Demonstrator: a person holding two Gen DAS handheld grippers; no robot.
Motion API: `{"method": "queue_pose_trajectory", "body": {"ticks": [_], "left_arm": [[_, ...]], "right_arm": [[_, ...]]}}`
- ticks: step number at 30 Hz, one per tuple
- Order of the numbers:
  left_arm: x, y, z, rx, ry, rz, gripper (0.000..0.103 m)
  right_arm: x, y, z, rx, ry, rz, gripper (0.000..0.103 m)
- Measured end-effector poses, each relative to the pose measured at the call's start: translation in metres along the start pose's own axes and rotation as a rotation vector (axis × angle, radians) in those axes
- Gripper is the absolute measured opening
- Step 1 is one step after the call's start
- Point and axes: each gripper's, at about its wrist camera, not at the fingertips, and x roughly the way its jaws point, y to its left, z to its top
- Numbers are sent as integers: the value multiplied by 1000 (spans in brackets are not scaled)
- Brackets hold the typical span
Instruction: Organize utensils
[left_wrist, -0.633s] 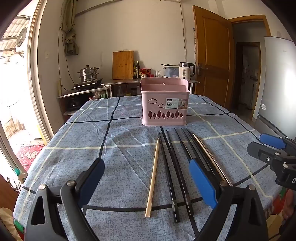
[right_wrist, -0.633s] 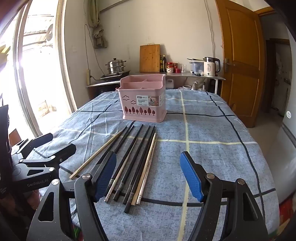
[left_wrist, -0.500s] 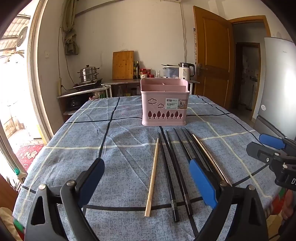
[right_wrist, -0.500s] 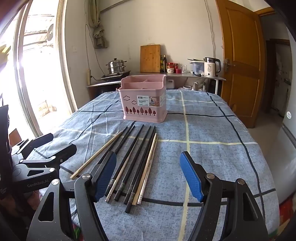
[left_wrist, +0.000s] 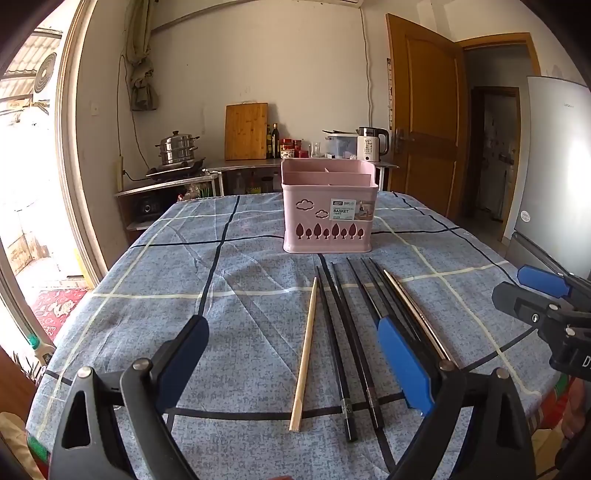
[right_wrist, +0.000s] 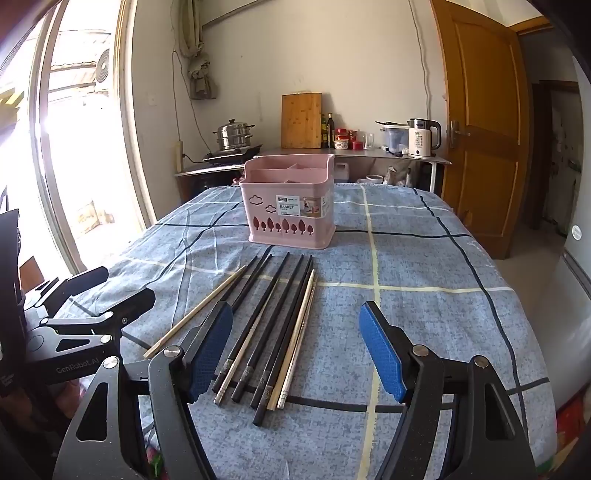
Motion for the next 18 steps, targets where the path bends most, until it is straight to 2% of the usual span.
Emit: {"method": "queue_pose_trajectory", "body": {"ticks": [18], "left_arm": [[-4, -3, 2, 8, -7, -1, 95]], "right_arm": [[-1, 0, -2, 2, -2, 0, 71]]}}
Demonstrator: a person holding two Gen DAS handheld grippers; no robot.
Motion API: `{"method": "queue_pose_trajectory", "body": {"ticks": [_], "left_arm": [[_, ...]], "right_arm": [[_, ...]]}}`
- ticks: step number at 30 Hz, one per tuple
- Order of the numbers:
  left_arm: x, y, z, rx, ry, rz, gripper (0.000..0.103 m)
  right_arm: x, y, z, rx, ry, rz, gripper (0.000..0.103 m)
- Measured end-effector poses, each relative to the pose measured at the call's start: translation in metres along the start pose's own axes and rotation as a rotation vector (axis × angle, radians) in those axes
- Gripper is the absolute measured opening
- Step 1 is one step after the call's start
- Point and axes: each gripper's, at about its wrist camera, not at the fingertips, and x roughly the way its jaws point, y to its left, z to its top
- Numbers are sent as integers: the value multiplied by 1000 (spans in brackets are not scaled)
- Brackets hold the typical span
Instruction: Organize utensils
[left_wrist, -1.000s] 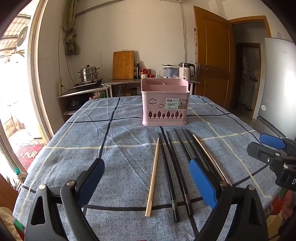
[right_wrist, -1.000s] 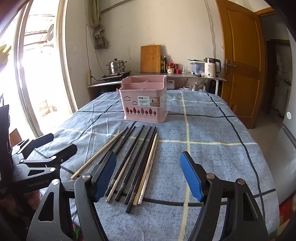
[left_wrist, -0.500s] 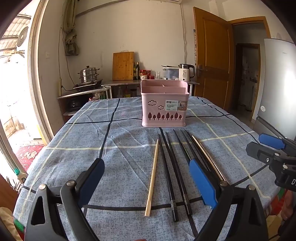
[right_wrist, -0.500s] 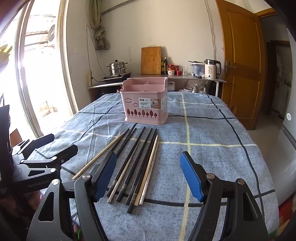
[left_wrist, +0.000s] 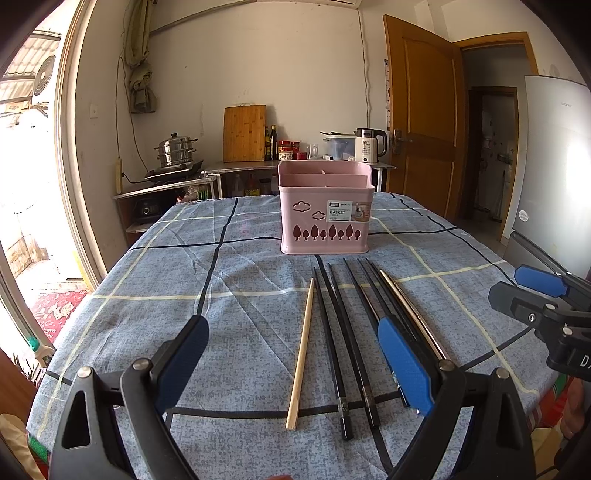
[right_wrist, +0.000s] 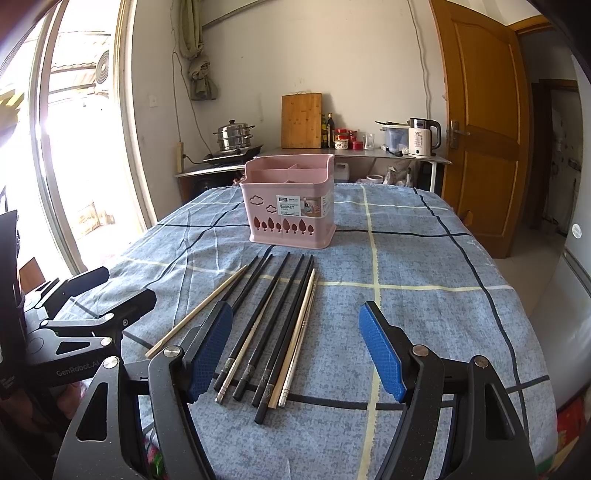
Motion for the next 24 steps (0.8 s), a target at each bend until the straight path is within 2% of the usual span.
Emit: {"method": "queue_pose_trajectory", "body": {"ticks": [24], "left_arm": [[-2, 0, -1, -1, -1, -7, 95]], "right_arm": [[-1, -2, -1, 3, 4, 4, 71]]}}
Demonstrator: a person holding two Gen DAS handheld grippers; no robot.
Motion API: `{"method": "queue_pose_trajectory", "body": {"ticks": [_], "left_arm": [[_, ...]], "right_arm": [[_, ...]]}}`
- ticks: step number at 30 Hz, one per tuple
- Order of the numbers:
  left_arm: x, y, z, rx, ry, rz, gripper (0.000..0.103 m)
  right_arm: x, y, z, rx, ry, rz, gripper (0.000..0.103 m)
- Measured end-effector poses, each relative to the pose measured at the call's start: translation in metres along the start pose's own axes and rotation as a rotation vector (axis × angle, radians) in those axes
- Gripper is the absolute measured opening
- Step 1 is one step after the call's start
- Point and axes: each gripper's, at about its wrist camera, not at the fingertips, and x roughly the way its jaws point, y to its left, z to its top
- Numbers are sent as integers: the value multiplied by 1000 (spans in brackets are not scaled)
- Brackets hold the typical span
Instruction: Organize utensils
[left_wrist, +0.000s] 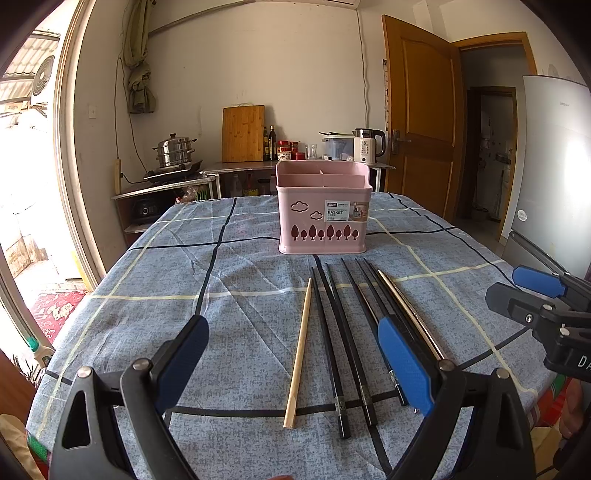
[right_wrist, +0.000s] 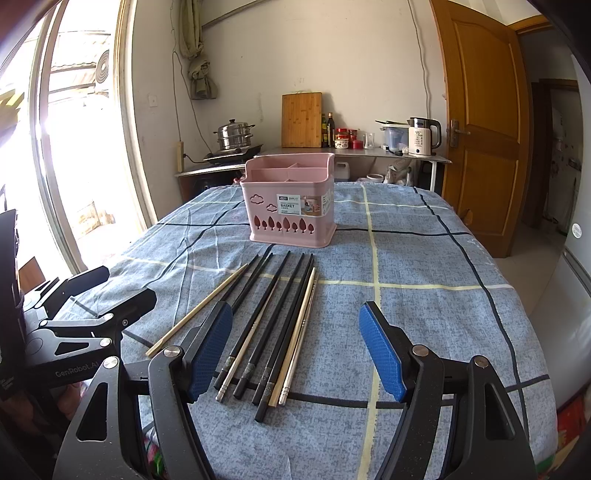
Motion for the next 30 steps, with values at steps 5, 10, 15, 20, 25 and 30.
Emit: {"method": "queue_pose_trajectory", "body": {"ticks": [5, 10, 15, 20, 25, 30], "left_arm": [[0, 0, -1, 1, 0, 0, 95], [0, 1, -1, 1, -1, 0, 95], [0, 0, -1, 1, -1, 1, 95], [1, 1, -1, 0, 1, 1, 95], [1, 0, -2, 1, 1, 1, 95], [3, 1, -3, -1, 5, 1, 95]], "right_arm": [[0, 0, 0, 0, 0, 0, 71], [0, 0, 0, 1, 0, 1, 71], [0, -1, -2, -1, -1, 0, 71], [0, -1, -2, 0, 0, 0, 71], [0, -1, -2, -1, -1, 0, 71], [0, -1, -2, -1, -1, 0, 71]]}}
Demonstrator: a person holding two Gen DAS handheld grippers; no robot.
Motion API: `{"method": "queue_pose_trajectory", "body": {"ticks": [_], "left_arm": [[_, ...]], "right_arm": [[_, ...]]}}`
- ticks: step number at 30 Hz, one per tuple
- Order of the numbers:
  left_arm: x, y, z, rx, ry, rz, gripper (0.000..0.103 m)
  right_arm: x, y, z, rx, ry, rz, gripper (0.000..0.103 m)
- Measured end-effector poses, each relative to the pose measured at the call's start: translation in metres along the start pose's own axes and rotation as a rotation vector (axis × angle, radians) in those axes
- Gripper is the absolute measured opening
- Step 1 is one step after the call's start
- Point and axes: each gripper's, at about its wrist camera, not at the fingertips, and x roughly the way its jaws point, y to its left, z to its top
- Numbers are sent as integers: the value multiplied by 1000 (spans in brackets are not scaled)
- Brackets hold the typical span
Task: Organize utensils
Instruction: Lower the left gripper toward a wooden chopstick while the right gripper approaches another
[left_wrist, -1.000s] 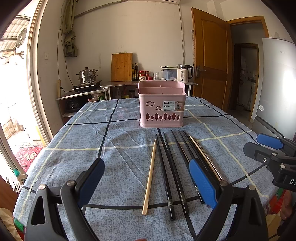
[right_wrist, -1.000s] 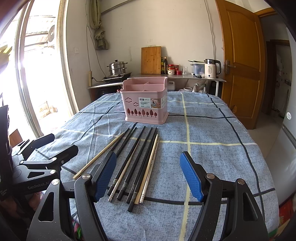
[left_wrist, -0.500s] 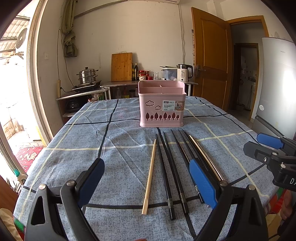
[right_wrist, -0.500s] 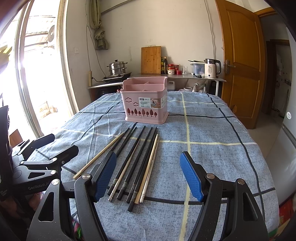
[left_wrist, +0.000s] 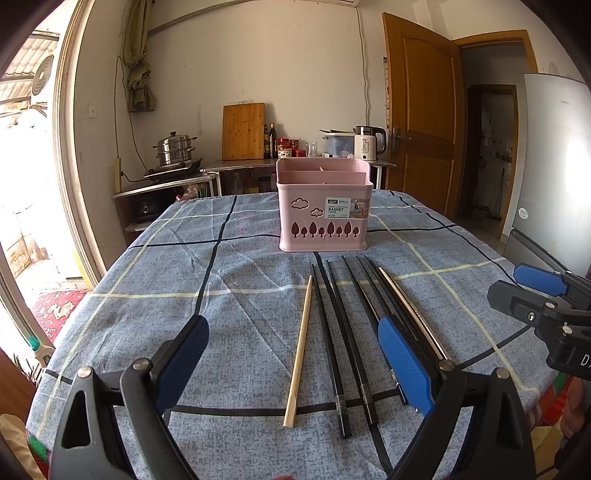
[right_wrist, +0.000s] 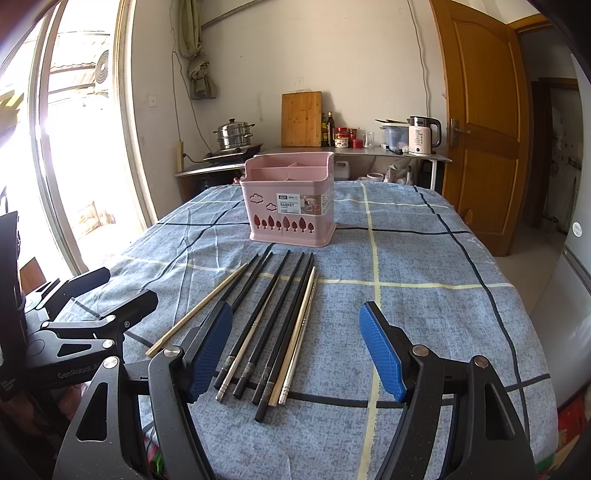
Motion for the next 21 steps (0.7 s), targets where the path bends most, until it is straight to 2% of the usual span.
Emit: {"method": "queue_pose_trajectory", "body": {"ticks": [7, 15, 19, 21], "left_arm": [[7, 1, 0, 9, 9, 10, 95], [38, 10, 8, 38, 72, -9, 95], [63, 14, 15, 57, 134, -48, 95], [76, 17, 19, 61, 155, -52, 90]], "right_arm": [[5, -1, 0, 2, 9, 0, 71], [26, -9, 10, -1, 44, -12, 71], [49, -17, 18, 1, 108, -25, 60], [64, -20, 22, -5, 144, -31, 51]]}}
